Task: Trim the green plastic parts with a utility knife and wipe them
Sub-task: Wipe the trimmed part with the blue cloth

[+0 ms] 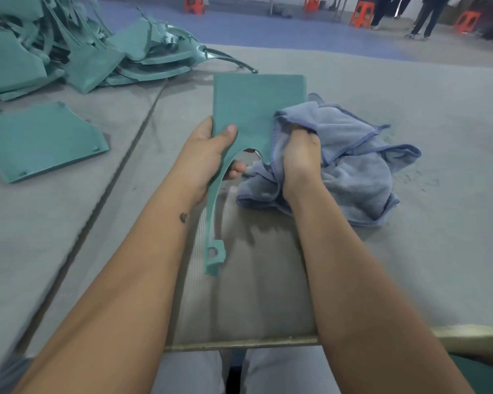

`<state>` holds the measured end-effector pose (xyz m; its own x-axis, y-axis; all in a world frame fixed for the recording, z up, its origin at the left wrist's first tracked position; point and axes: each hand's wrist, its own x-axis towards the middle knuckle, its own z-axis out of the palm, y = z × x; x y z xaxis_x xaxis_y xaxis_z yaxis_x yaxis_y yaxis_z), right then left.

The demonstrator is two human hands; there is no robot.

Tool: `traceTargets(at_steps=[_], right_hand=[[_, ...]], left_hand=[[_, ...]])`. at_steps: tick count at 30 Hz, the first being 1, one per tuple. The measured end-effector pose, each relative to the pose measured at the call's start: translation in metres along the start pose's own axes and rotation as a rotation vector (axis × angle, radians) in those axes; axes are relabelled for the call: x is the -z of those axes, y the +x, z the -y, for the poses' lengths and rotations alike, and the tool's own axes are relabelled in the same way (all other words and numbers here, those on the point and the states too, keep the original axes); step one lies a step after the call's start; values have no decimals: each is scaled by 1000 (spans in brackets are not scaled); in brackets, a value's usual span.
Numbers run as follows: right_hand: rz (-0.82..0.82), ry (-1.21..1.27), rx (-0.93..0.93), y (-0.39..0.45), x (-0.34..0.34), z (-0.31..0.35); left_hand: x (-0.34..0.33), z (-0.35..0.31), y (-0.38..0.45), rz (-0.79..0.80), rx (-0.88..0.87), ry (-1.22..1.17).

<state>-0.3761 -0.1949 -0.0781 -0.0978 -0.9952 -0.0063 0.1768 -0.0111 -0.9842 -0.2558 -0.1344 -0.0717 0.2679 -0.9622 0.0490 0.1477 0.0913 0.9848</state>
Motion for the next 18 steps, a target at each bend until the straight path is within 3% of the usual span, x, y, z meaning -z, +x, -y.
traceTargets(at_steps=[4, 5, 6, 7, 8, 10, 11, 15, 18], right_hand=[[8, 289, -102, -2, -1, 9], [-10, 209, -63, 1, -3, 14], [-100, -169, 106, -2, 1, 15], [-79, -603, 207, -5, 4, 11], [-97, -601, 184, -3, 1, 8], [153, 111, -217, -2, 0, 3], [273, 223, -220, -4, -2, -4], [316, 128, -24, -7, -5, -12], [281, 128, -17, 3, -3, -13]], left_hand=[[0, 4, 5, -90, -101, -23], [1, 5, 6, -113, -125, -31], [1, 6, 7, -136, -153, -36], [2, 7, 8, -158, -182, -38], [2, 8, 9, -174, -210, -40], [0, 10, 10, -186, -259, -48], [0, 11, 10, -185, -277, -44], [-1, 14, 9, -165, -303, -7], [-2, 14, 7, -156, -296, 22]])
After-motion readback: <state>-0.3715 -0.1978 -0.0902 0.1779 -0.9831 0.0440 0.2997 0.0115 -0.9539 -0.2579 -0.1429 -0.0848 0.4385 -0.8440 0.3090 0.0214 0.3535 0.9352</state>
